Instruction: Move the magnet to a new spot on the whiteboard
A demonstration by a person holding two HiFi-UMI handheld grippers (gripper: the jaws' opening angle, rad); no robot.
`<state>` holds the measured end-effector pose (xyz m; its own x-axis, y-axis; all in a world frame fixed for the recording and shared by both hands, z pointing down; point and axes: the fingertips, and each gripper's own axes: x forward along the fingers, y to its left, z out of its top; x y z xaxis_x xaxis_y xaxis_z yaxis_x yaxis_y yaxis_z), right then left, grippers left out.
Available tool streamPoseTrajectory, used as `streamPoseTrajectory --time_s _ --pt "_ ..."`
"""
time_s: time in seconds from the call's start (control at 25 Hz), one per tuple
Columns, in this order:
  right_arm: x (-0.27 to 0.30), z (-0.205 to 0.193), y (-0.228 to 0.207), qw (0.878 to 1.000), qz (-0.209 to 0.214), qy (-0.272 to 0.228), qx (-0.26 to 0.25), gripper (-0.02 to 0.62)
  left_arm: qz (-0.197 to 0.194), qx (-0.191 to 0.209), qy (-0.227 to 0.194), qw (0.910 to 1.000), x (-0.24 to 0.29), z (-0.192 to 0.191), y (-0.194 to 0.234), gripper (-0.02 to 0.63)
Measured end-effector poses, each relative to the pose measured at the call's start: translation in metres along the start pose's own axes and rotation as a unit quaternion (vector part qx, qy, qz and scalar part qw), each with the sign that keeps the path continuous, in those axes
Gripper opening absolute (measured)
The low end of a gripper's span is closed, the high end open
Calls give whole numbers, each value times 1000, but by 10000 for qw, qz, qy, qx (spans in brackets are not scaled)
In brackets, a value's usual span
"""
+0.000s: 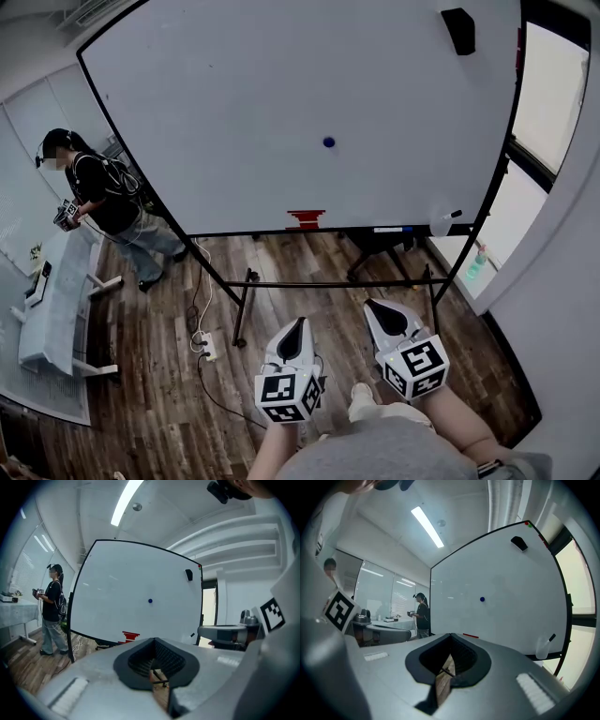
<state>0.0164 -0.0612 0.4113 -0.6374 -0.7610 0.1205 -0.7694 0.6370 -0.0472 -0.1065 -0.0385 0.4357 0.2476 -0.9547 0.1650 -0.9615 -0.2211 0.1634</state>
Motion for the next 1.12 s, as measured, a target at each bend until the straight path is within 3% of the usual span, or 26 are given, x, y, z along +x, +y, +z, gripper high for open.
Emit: streamPoseTrajectory --time_s 0.64,0.84,1.12 --pt "107 17 -81 9994 304 12 -142 2 16 192 -260 9995 146 56 23 3" --pt "128 18 -105 9996 262 0 -117 2 -150 65 -340 9993 195 78 23 3" --pt "145 14 -129 9998 197 10 -105 2 -298 195 -410 9985 250 103 15 3"
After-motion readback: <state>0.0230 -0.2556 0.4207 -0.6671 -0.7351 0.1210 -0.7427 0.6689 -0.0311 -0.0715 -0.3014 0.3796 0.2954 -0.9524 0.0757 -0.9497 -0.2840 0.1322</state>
